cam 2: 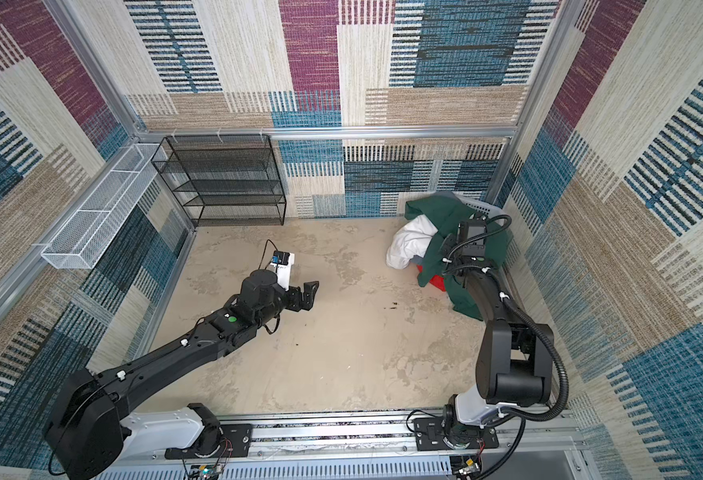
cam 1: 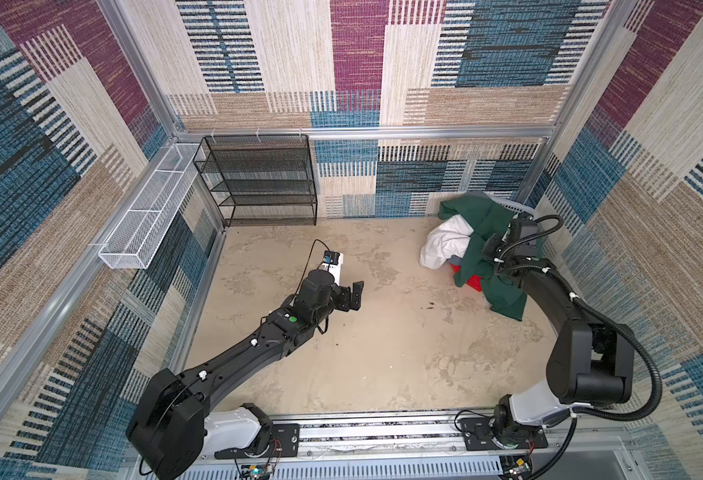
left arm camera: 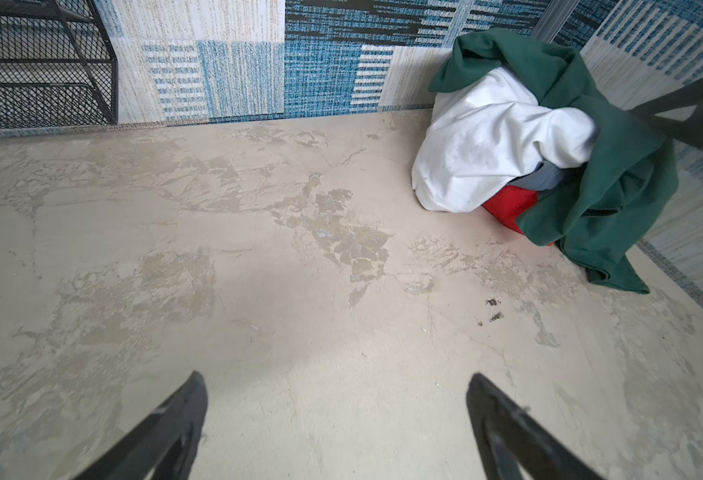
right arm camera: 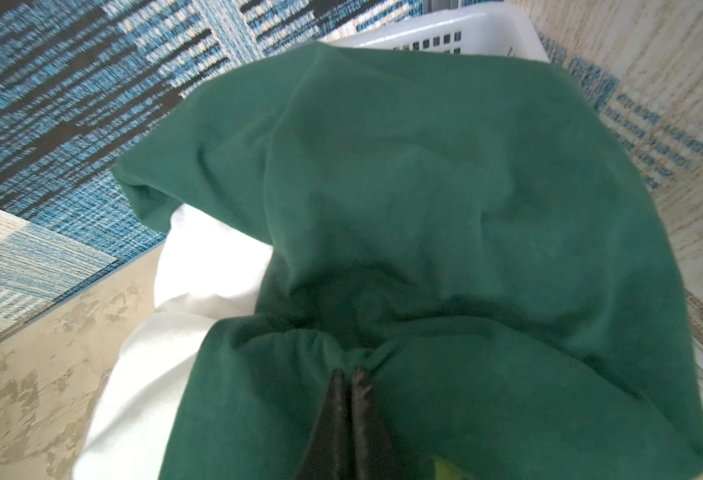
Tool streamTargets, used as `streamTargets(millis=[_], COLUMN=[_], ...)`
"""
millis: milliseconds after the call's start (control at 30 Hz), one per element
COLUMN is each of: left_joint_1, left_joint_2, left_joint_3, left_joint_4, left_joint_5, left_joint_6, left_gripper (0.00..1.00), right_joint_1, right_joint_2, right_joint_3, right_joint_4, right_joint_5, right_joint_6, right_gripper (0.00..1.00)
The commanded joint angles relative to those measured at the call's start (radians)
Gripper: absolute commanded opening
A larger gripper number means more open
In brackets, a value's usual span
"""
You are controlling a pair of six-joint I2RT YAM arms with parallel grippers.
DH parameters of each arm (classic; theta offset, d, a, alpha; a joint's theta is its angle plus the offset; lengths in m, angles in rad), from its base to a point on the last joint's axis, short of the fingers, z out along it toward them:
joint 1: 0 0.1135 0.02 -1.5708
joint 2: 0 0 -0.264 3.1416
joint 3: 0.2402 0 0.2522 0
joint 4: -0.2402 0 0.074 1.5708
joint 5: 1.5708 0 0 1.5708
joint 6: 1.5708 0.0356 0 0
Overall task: Fold and stack the t-shirts
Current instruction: 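Pull the green t-shirt out of the basket with the right gripper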
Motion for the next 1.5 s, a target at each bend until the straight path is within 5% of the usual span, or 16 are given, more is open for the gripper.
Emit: streamTargets(millis=[0, 267, 467, 767, 800, 867, 967, 1300, 1467], left_joint_1=[0.001, 0.001, 0.000, -0.001, -0.001, -0.001, -0.001, -0.001, -0.001], left_joint_2=[0.006, 0.060, 0.084, 0.114, 0.118, 0.120, 0.109, 0.095, 0.078], left_joint_3=[0.020, 0.070, 0.097, 0.099, 0.107, 0.121, 0.122, 0.105, 0.083], left_joint_4=[-0.002, -0.006, 0.005, 0.022, 0.013, -0.006, -0.014, 0.003, 0.009], left_joint_5=[0.012, 0.045, 0.080, 0.101, 0.108, 0.116, 0.109, 0.120, 0.109], left_joint_6=[-0.011, -0.011, -0.029, -0.052, -0.051, -0.045, -0.039, -0.049, -0.051], left_gripper=[0.98, 0.98, 0.97, 0.97, 0.97, 0.97, 0.97, 0.97, 0.97], right_joint_1=[0.000, 0.000, 0.001, 0.009, 0.009, 0.010, 0.009, 0.010, 0.009], right_joint_2=[-0.070, -0.203, -0.207, 0.106, 0.165, 0.221, 0.147, -0.260, -0.336], right_joint_3=[0.003, 0.116, 0.201, 0.306, 0.374, 0.441, 0.325, -0.240, -0.415], right_joint_4=[0.049, -0.057, -0.106, -0.079, -0.126, -0.189, -0.142, -0.141, -0.116], right_joint_5=[-0.072, -0.090, -0.273, -0.334, -0.340, -0.340, -0.270, -0.161, -0.169], right_joint_6=[0.006, 0.007, 0.014, 0.002, -0.010, -0.028, -0.026, 0.063, 0.151], right_gripper=[0.00, 0.00, 0.00, 0.00, 0.13, 0.64, 0.96, 0.99, 1.00])
